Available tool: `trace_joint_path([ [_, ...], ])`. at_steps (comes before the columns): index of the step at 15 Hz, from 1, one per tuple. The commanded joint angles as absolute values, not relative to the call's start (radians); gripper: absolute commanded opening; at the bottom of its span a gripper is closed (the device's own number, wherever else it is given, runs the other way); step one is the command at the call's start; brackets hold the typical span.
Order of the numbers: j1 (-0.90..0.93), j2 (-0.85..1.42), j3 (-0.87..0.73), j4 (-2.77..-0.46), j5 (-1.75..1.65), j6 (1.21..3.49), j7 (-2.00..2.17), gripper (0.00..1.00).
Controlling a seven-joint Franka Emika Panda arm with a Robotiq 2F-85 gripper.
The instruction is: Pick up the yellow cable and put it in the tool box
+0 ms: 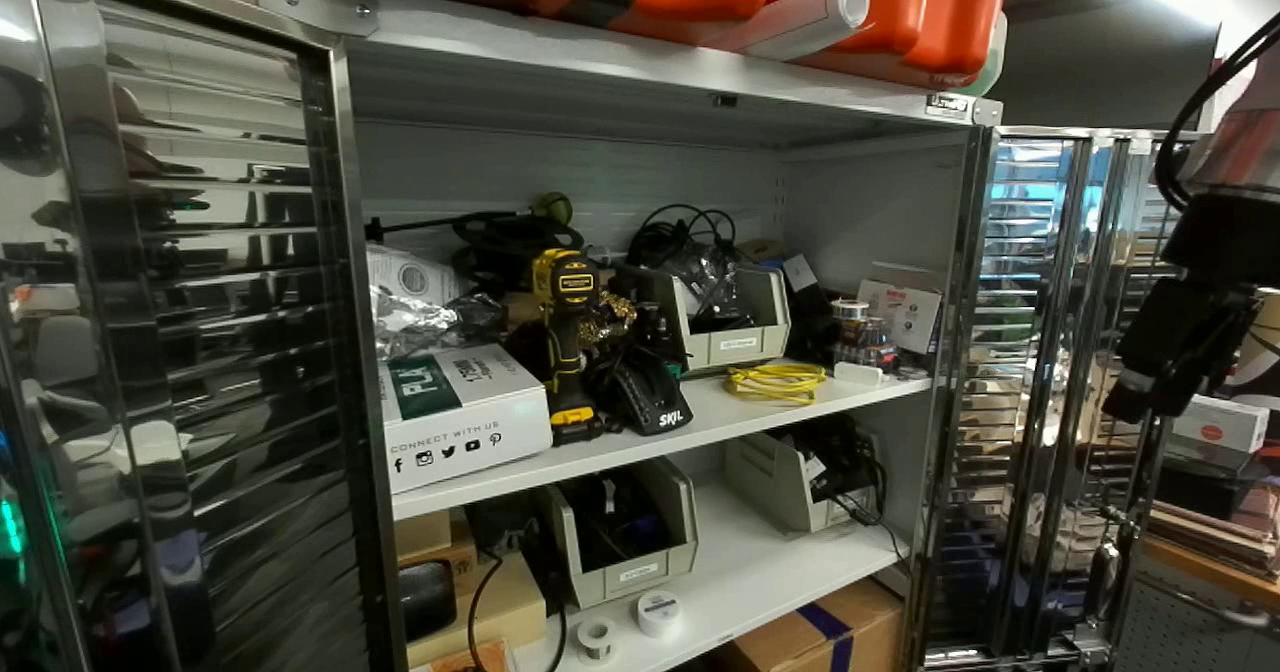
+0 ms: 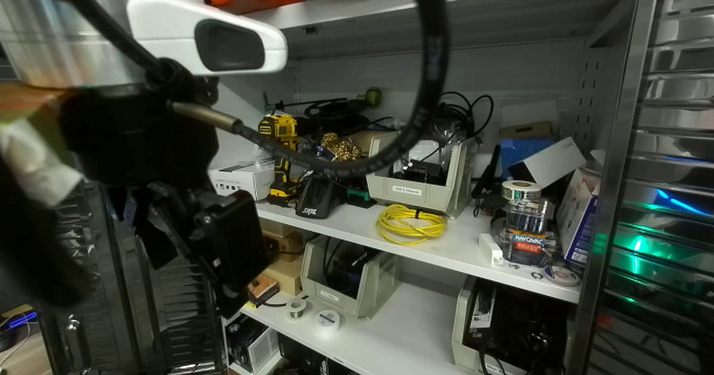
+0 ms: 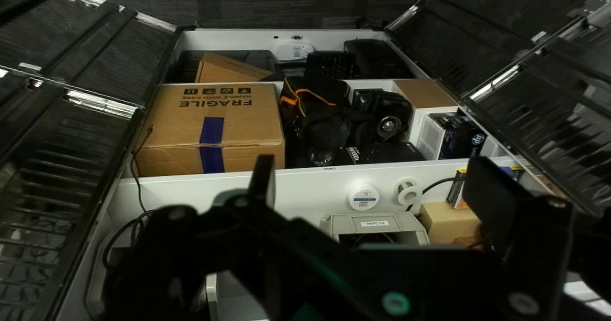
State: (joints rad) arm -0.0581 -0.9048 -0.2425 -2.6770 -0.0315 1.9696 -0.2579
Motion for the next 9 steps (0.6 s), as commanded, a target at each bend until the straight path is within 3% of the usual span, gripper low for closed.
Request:
trace_joint_path([
  [1,-0.066,-0.903,-0.236,-2.675,-0.025,1.967,-0.263,1.00],
  [9,-0.058,-0.642,-0.223,-2.560,-0.029,2.163,-0.237,1.00],
])
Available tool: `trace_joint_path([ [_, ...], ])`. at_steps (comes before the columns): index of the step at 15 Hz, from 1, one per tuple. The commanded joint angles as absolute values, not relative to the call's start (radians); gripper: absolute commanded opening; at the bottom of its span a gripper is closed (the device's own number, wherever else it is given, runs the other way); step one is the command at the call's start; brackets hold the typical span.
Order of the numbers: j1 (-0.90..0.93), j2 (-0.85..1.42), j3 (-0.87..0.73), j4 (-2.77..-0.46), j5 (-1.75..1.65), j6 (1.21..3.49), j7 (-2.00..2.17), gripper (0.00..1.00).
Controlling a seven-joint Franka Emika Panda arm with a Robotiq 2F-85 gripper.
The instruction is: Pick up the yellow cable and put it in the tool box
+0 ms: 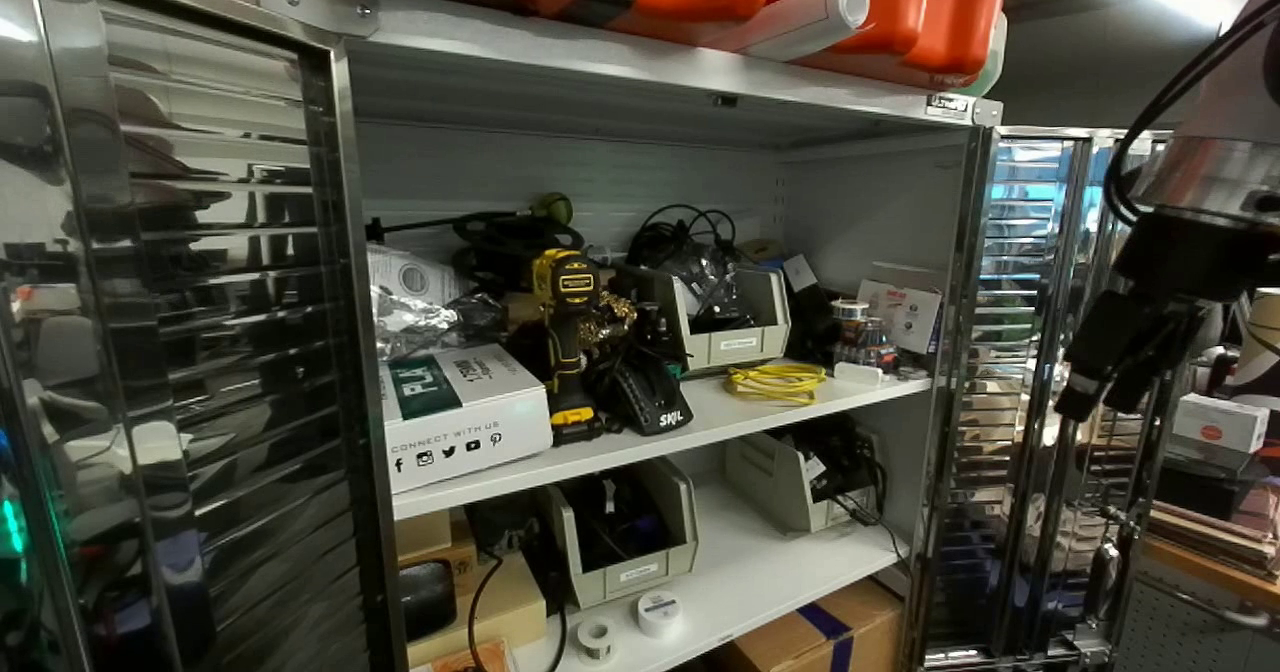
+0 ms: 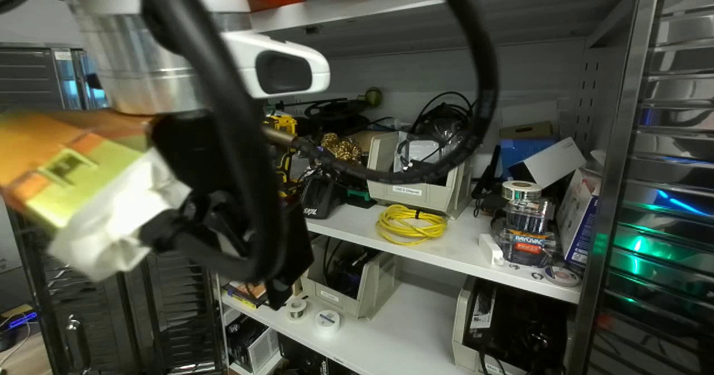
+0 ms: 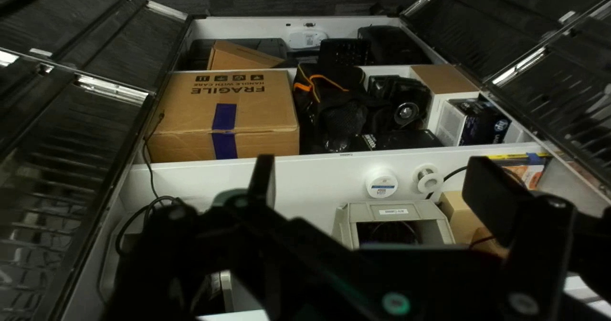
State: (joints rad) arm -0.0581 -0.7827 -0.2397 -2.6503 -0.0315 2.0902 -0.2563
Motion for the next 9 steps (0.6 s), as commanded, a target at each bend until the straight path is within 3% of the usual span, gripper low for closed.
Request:
trace_joint_path([
  [1,-0.055,-0.599,-0.222,-2.537,-0.025,2.190,-0.239,1.00],
  [9,-0.061,-0.209,-0.205,-2.267,0.038,2.322,-0.163,1.00],
])
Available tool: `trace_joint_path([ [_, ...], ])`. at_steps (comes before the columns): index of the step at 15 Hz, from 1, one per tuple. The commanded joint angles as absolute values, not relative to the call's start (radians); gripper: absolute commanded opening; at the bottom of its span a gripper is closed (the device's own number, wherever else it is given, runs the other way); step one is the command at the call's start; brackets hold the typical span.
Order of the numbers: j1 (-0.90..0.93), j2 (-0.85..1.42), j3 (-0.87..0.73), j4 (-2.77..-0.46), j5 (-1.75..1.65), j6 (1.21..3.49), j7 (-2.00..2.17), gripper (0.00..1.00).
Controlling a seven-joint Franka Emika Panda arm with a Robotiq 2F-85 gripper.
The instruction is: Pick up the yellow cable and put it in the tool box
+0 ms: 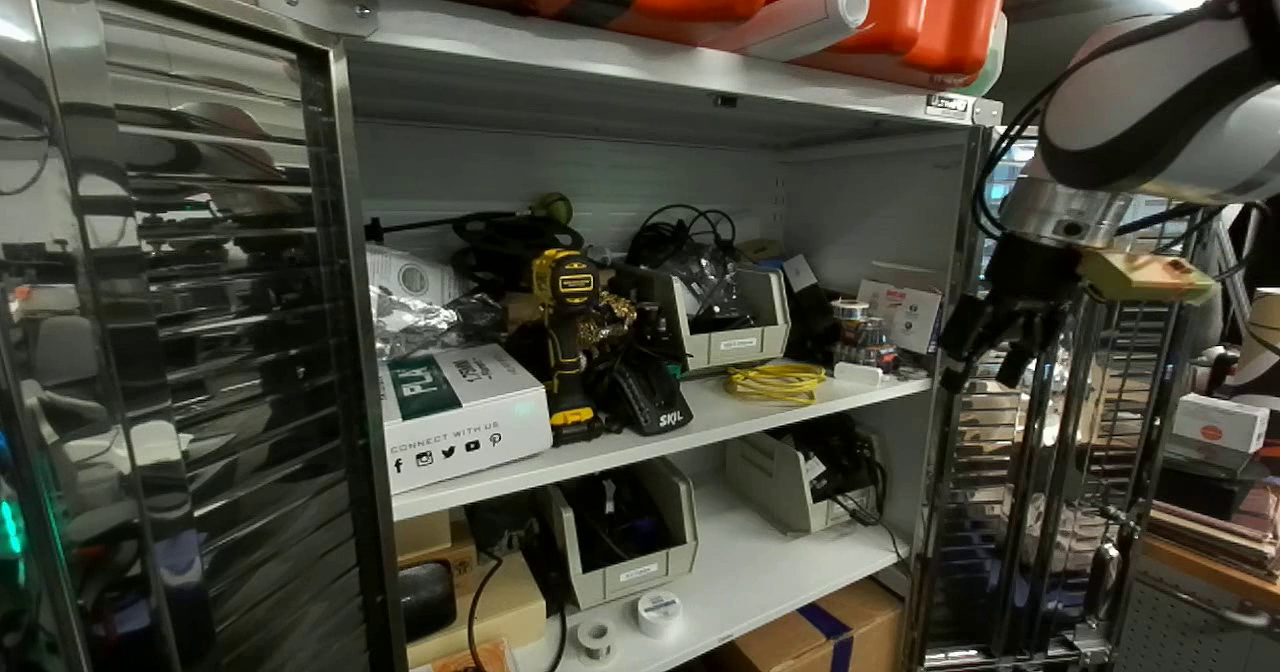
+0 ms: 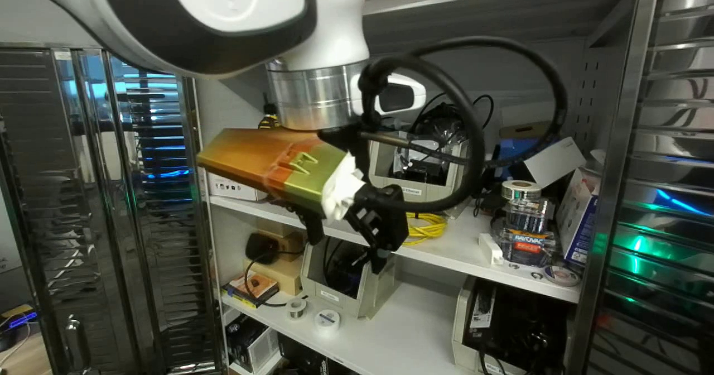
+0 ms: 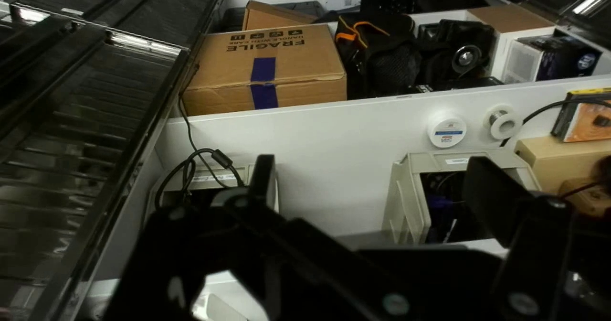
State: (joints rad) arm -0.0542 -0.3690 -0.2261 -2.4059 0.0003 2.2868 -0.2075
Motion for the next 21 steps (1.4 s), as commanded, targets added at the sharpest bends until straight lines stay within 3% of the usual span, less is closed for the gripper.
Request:
trace_joint_path([
  [1,-0.063,-0.166,-0.201,-2.233,0.047,2.335,-0.148,1.00],
  [12,-0.094,0.216,-0.158,-1.866,0.096,2.409,0.092,1.00],
  [21,-0.099,0.370,-0.131,-1.665,0.151,2.409,0.209,1.00],
])
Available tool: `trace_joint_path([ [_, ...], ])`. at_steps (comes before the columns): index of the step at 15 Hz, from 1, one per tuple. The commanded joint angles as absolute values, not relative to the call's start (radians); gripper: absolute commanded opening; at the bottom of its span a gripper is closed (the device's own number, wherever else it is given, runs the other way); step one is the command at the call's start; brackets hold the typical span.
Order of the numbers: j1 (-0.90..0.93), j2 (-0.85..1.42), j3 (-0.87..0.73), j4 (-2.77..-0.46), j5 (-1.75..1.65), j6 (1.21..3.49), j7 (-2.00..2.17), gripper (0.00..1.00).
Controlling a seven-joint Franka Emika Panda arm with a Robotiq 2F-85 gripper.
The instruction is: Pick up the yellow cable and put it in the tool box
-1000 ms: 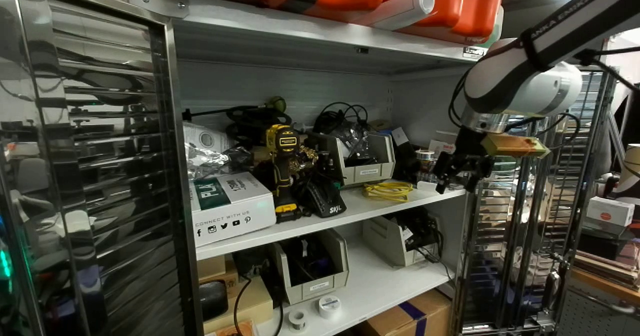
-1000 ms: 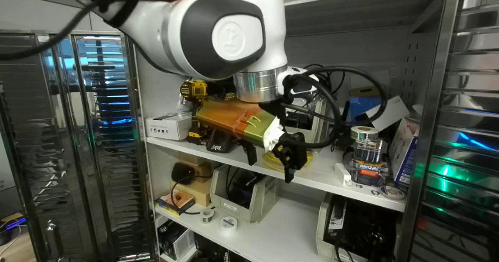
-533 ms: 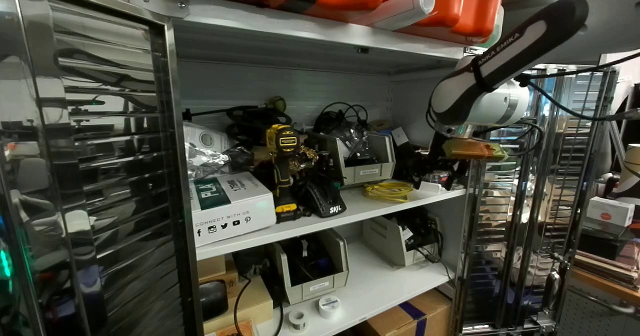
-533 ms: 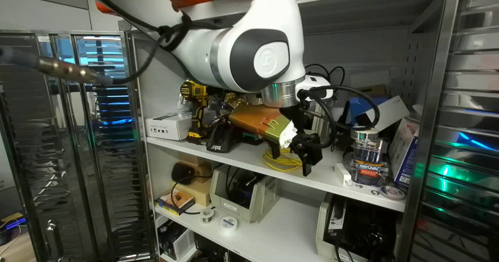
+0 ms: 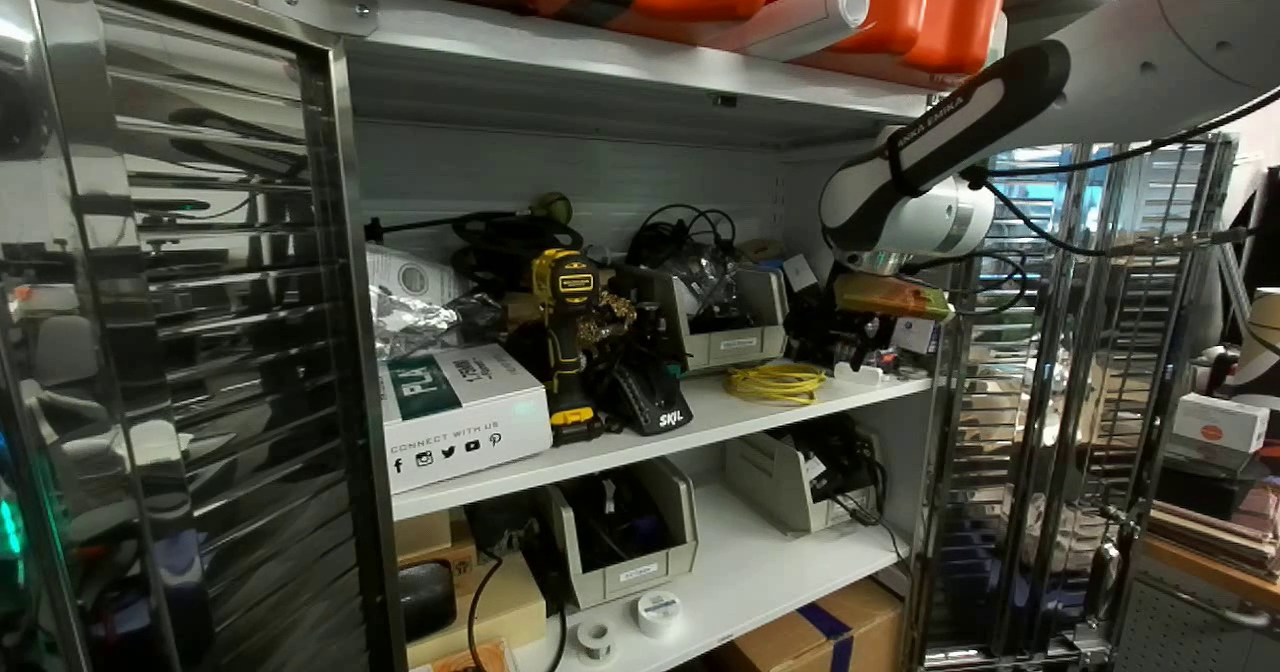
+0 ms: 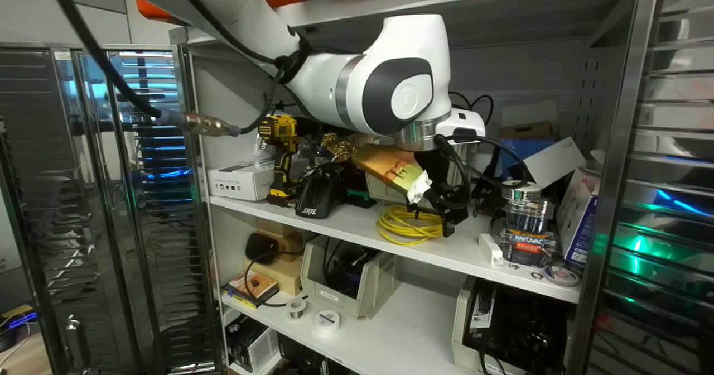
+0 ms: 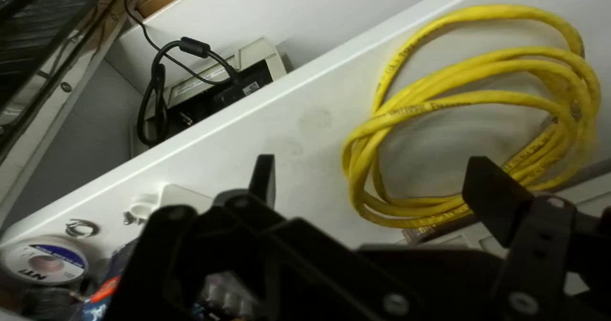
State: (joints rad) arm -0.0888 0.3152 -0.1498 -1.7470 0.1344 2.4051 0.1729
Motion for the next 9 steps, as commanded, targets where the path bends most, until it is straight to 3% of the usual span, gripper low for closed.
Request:
trace_joint_path([
  [1,-0.095,0.379,-0.134,-1.658,0.139,2.406,0.227,1.00],
  [7,-0.088,0.402,-0.142,-1.647,0.117,2.376,0.272,1.00],
  [8,-0.087,0.402,-0.144,-1.646,0.111,2.370,0.278,0.93],
  [9,-0.084,0.402,-0.146,-1.645,0.104,2.367,0.286,0.74],
])
